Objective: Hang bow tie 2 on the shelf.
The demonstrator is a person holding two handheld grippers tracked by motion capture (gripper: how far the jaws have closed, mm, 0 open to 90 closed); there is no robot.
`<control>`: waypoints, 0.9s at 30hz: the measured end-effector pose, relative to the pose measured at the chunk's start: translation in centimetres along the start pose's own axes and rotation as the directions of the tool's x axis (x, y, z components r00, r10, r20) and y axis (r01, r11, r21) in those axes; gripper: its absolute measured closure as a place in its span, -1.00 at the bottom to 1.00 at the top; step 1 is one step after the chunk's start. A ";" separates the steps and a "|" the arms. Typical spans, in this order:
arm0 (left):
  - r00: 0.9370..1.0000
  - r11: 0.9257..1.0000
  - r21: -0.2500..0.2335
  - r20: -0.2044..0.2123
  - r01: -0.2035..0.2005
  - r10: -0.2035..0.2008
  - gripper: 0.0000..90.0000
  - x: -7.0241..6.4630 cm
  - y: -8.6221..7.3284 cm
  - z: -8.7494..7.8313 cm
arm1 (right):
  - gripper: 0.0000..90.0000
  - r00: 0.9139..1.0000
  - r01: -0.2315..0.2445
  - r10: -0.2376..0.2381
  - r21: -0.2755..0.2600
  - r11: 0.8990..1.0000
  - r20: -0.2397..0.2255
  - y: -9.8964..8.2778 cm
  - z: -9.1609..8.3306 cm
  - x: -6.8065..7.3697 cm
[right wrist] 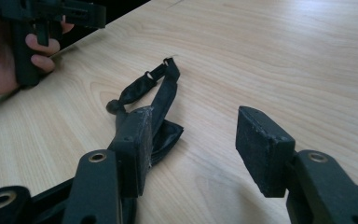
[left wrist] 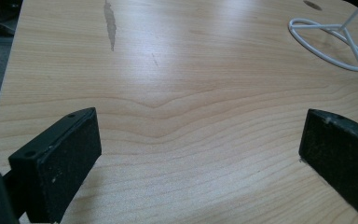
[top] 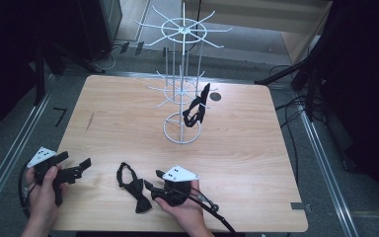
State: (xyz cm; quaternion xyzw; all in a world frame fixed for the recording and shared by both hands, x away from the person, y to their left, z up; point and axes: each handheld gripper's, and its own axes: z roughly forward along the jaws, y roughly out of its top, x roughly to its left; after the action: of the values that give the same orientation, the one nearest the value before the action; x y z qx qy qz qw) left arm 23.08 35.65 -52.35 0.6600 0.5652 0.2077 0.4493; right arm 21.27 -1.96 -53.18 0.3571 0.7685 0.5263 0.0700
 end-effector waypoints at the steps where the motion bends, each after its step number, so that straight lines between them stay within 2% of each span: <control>1: 1.000 1.000 -0.001 0.000 0.001 -0.001 -1.00 0.0 0.0 0.0 | 0.05 1.000 0.000 0.000 0.004 1.000 -0.002 -0.1 0.1 0.1; 27: 1.000 1.000 -0.002 0.000 0.000 0.000 -1.00 0.0 0.0 0.0 | 0.01 0.997 0.004 0.004 0.103 0.995 -0.081 -1.0 1.4 2.0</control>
State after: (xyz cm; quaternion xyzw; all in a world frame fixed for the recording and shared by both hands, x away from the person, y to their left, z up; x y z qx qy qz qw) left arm 23.07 35.65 -52.35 0.6596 0.5651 0.2081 0.4498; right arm 20.00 0.10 -54.12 0.3387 0.7969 0.4999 0.0203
